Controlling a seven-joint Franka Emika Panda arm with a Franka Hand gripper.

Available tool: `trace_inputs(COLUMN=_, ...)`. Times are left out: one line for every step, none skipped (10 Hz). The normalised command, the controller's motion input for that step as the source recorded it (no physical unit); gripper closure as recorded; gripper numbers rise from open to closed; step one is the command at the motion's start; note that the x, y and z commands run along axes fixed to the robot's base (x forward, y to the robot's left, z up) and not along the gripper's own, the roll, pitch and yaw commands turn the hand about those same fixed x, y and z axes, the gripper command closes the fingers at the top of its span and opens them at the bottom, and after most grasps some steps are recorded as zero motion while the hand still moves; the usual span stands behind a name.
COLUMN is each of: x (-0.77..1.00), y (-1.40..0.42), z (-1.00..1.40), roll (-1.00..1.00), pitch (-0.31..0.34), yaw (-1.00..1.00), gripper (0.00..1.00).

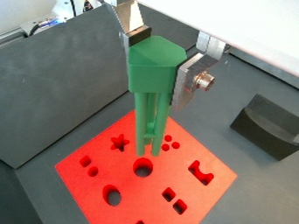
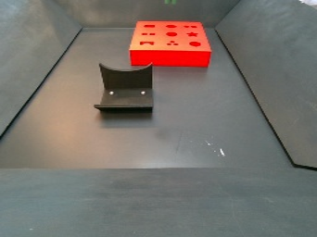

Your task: Insert the 3 prong object.

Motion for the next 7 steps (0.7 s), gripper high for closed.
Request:
trace_inputs(x=0.25, y=0.34, z=-0.30, roll=0.12, pitch=-0.013, yaw=-0.09, gripper=1.00)
trace_inputs(x=0.24, y=0.58, z=-0.46, roll=0.19, pitch=-0.029, yaw=-0.22, gripper=1.00)
trace_inputs(x=0.00, y=0.80, z=-0.41, roll=0.20, pitch=-0.027, yaw=-0.05, gripper=1.00)
trace_inputs(x=-0.02, y=0.69, z=-0.35, roll=0.14, pitch=-0.019, yaw=0.04, gripper=1.00)
trace_inputs(x=0.00, y=0.30, z=-0.27, roll=0.17, pitch=-0.043, yaw=0.39, gripper=1.00)
trace_inputs(x=0.08, y=0.03, z=-0.35, roll=0.22, pitch=-0.076, yaw=0.60, gripper=1.00)
trace_inputs(x=0.10, y=-0.06, z=-0.44, roll=0.07, pitch=-0.124, yaw=0.73, gripper=1.00)
